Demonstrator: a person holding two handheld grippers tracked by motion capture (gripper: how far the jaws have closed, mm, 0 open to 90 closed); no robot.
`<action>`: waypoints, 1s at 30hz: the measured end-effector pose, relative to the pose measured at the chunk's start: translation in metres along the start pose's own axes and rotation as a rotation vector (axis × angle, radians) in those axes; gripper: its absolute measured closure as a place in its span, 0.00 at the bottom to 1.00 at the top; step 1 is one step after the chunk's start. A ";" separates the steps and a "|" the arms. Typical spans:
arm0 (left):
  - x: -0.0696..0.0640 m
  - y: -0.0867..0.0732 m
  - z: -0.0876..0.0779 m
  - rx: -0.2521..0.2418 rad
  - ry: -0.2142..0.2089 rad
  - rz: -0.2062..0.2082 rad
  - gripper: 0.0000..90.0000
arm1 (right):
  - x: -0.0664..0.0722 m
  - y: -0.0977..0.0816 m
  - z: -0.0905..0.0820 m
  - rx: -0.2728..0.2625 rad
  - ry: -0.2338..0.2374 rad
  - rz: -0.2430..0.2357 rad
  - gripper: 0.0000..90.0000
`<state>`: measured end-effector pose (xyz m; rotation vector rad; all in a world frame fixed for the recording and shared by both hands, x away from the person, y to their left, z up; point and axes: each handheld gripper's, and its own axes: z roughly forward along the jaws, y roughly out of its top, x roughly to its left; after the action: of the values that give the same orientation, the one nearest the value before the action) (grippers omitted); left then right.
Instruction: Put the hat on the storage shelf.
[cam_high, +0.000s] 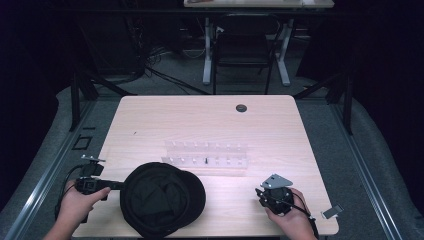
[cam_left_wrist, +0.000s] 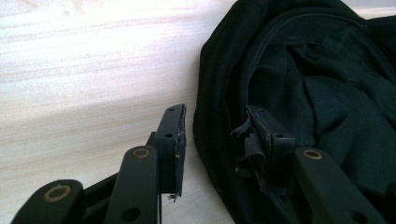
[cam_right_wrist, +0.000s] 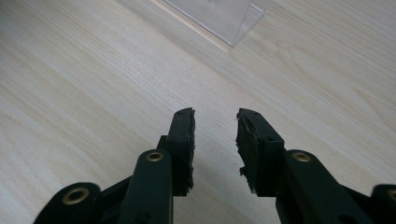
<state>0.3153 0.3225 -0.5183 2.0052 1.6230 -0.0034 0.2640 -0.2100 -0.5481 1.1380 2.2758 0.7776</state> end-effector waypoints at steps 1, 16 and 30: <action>0.001 0.000 0.000 0.006 0.000 -0.004 0.67 | 0.000 0.000 0.000 0.001 0.000 -0.002 0.74; 0.009 -0.004 0.001 0.060 -0.048 -0.100 0.69 | 0.000 0.000 0.001 0.006 0.008 0.003 0.74; 0.010 -0.006 0.012 0.099 -0.062 -0.122 0.72 | 0.000 -0.001 0.001 0.007 0.014 0.003 0.74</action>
<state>0.3166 0.3268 -0.5340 1.9551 1.7326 -0.1934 0.2643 -0.2098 -0.5496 1.1425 2.2911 0.7818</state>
